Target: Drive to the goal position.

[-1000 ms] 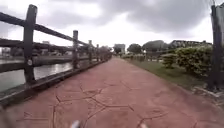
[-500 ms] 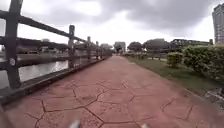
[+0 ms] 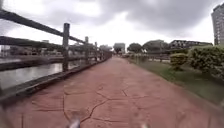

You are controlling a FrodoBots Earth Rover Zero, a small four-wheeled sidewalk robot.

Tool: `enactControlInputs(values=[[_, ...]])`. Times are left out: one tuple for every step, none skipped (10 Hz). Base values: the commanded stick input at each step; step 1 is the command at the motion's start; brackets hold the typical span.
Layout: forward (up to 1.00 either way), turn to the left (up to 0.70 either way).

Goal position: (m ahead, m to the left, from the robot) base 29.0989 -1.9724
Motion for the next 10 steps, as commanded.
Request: enactControlInputs(values=[[0.70,0.00],[0.70,0.00],[0.70,0.00],[0.70,0.00],[0.70,0.00],[0.70,0.00],[0.70,0.00],[0.70,0.00],[0.70,0.00],[0.70,0.00]])
